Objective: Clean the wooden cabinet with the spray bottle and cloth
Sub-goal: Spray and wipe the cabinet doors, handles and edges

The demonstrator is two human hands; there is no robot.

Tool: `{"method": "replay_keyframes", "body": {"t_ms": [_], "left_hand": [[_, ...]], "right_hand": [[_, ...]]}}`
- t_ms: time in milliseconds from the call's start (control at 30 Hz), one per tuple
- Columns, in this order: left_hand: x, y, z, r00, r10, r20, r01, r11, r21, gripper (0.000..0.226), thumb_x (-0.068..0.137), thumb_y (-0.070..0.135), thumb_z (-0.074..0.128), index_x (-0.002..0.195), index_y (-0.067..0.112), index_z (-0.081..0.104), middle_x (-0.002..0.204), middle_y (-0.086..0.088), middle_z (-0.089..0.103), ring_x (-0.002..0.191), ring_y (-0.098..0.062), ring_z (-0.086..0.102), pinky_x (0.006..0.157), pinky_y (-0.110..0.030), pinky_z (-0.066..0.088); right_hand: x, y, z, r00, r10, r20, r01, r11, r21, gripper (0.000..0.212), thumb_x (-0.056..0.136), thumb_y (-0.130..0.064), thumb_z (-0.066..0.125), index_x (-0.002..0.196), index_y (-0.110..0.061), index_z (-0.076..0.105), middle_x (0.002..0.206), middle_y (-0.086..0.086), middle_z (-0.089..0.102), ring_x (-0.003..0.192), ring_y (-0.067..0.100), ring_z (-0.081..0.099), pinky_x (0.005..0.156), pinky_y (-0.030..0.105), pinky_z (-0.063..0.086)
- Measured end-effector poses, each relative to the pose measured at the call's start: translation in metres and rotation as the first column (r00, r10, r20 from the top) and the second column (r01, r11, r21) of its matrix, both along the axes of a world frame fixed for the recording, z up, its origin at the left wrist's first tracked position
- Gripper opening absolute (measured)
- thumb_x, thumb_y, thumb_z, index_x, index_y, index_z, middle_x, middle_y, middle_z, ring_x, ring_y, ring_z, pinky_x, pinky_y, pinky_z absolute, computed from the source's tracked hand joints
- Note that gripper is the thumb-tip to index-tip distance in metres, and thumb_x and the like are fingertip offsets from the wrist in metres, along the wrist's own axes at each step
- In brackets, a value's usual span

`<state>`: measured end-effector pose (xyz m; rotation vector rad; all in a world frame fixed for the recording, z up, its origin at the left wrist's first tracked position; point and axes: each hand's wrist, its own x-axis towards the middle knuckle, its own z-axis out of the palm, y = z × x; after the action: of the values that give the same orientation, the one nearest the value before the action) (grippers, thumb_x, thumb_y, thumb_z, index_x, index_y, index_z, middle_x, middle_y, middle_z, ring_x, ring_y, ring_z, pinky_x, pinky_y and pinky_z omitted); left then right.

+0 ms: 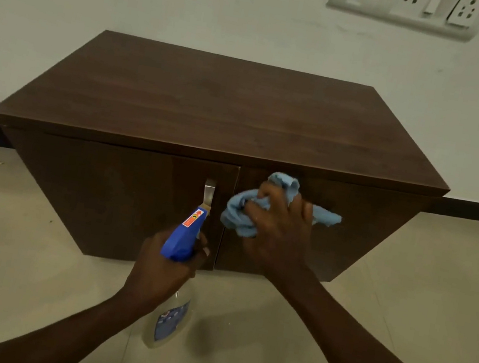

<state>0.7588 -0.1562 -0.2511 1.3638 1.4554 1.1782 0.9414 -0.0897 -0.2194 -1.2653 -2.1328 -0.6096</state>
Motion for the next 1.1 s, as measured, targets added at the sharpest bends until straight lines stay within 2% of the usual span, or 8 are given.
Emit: {"method": "replay_keyframes", "body": {"t_ms": [133, 267, 333, 433, 500, 633, 733, 1100], "left_hand": [[0.0, 0.001, -0.001, 1.0, -0.016, 0.01, 0.016, 1.0, -0.016, 0.012, 0.079, 0.01, 0.068, 0.087, 0.015, 0.062, 0.072, -0.015, 0.064, 0.058, -0.024, 0.063, 0.055, -0.025, 0.055], [0.002, -0.001, -0.002, 1.0, -0.027, 0.014, 0.027, 0.999, -0.023, 0.014, 0.079, 0.006, 0.068, 0.083, 0.018, 0.061, 0.073, -0.013, 0.064, 0.057, -0.019, 0.063, 0.053, -0.02, 0.053], [0.001, -0.002, -0.004, 0.999, -0.031, -0.009, 0.03, 0.999, -0.037, 0.014, 0.079, 0.007, 0.068, 0.083, 0.018, 0.061, 0.074, -0.014, 0.065, 0.057, -0.019, 0.063, 0.054, -0.02, 0.054], [0.001, -0.002, -0.005, 1.0, -0.021, -0.021, 0.02, 0.998, -0.053, 0.012, 0.079, 0.01, 0.068, 0.084, 0.018, 0.061, 0.075, -0.015, 0.065, 0.056, -0.02, 0.063, 0.054, -0.022, 0.054], [0.001, -0.003, -0.004, 1.0, -0.023, -0.015, 0.022, 0.999, -0.05, 0.012, 0.079, 0.009, 0.069, 0.085, 0.017, 0.062, 0.076, -0.016, 0.065, 0.057, -0.021, 0.063, 0.054, -0.023, 0.055], [0.002, 0.0, -0.002, 0.999, -0.042, -0.013, 0.041, 0.998, -0.041, 0.014, 0.079, 0.008, 0.067, 0.085, 0.018, 0.06, 0.076, -0.016, 0.065, 0.06, -0.024, 0.064, 0.057, -0.028, 0.057], [0.003, 0.001, -0.003, 0.998, -0.043, -0.038, 0.042, 0.999, -0.027, 0.013, 0.079, 0.008, 0.068, 0.085, 0.017, 0.06, 0.073, -0.013, 0.064, 0.058, -0.023, 0.063, 0.055, -0.026, 0.055], [0.014, -0.001, -0.007, 0.991, -0.054, -0.119, 0.046, 0.996, -0.072, 0.017, 0.078, 0.008, 0.068, 0.076, 0.019, 0.055, 0.062, -0.007, 0.063, 0.053, -0.015, 0.063, 0.051, -0.017, 0.053]], "right_hand": [[0.002, 0.002, -0.003, 0.989, -0.09, -0.118, 0.084, 0.995, -0.051, 0.02, 0.064, -0.035, 0.073, 0.081, -0.027, 0.066, 0.114, -0.002, 0.046, 0.096, 0.022, 0.042, 0.077, 0.034, 0.025], [0.003, 0.001, 0.024, 0.822, -0.115, -0.558, 0.119, 0.992, -0.03, 0.02, 0.071, -0.033, 0.07, 0.083, -0.017, 0.067, 0.103, 0.006, 0.051, 0.092, 0.012, 0.045, 0.076, 0.026, 0.033], [0.016, 0.0, 0.025, 0.632, -0.045, -0.774, 0.068, 0.998, -0.002, 0.022, 0.075, -0.026, 0.07, 0.087, -0.007, 0.067, 0.103, 0.012, 0.053, 0.088, 0.002, 0.048, 0.076, 0.017, 0.043], [0.028, -0.01, 0.004, 0.095, -0.134, -0.986, 0.006, 0.991, -0.135, 0.026, 0.084, -0.028, 0.066, 0.109, -0.024, 0.061, 0.111, 0.001, 0.061, 0.103, 0.007, 0.06, 0.09, 0.027, 0.051], [0.018, -0.02, -0.016, -0.048, -0.266, -0.963, -0.2, 0.947, -0.252, 0.024, 0.09, -0.025, 0.062, 0.111, -0.036, 0.056, 0.109, -0.004, 0.064, 0.107, 0.016, 0.063, 0.092, 0.035, 0.052], [-0.016, -0.015, -0.02, 0.284, -0.251, -0.925, -0.097, 0.953, -0.288, 0.037, 0.08, -0.046, 0.069, 0.102, -0.018, 0.059, 0.098, 0.008, 0.061, 0.088, 0.021, 0.064, 0.075, 0.04, 0.057], [-0.038, -0.012, -0.021, 0.54, -0.226, -0.811, 0.043, 0.969, -0.242, 0.053, 0.074, -0.038, 0.077, 0.111, -0.004, 0.059, 0.104, 0.012, 0.057, 0.09, 0.02, 0.06, 0.072, 0.026, 0.053], [-0.038, -0.014, -0.021, 0.641, -0.031, -0.767, -0.027, 0.998, -0.063, 0.038, 0.082, -0.021, 0.06, 0.119, -0.012, 0.055, 0.119, 0.008, 0.049, 0.102, 0.006, 0.051, 0.082, 0.004, 0.045]]}}
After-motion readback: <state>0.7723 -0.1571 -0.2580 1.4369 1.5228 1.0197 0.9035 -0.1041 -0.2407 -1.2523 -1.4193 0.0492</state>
